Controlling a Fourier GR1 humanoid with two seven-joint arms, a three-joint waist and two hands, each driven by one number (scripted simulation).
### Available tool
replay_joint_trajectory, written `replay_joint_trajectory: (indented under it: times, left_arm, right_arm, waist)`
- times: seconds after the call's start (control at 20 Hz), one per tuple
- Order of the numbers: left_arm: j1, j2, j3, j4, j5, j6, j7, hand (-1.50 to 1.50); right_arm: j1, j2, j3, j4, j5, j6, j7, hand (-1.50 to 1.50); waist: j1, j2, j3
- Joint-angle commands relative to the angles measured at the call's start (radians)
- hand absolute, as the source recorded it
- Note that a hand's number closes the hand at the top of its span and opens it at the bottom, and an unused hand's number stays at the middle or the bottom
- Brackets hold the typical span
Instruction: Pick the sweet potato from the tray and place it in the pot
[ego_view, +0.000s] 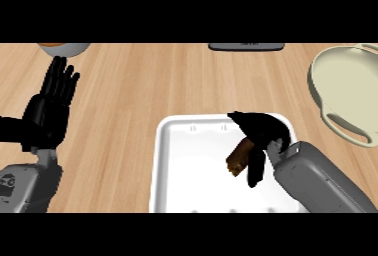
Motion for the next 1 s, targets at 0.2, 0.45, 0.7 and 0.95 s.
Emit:
replay_joint_trajectory:
  times: [0.2,0.45,0.7,0.95]
  left_arm:
    - [-0.003,-0.026,0.001,0.004,-0.03,-0.019,0.013,0.0]
    - [-0.044,-0.025,0.029,-0.011,-0.044,-0.022,0.049,0.0]
    - [0.001,-0.045,0.055,-0.009,-0.048,-0.052,0.016,0.0]
    - [0.003,-0.063,0.053,0.046,-0.06,-0.069,-0.036,0.0]
  right_arm:
    - [0.028,0.061,-0.002,0.052,0.14,0.046,0.056,-1.5]
    - [0.047,0.122,-0.023,0.186,0.254,-0.004,-0.081,-1.5]
    - [0.105,0.11,-0.063,0.211,0.33,-0.011,-0.208,-1.5]
    - [0.067,0.178,-0.078,0.378,0.369,-0.069,-0.277,-1.5]
  waist:
    - [0.0,0.0,0.0]
    - [0.003,0.001,0.0]
    - [0.001,0.001,0.0]
    - [0.007,0.003,0.0]
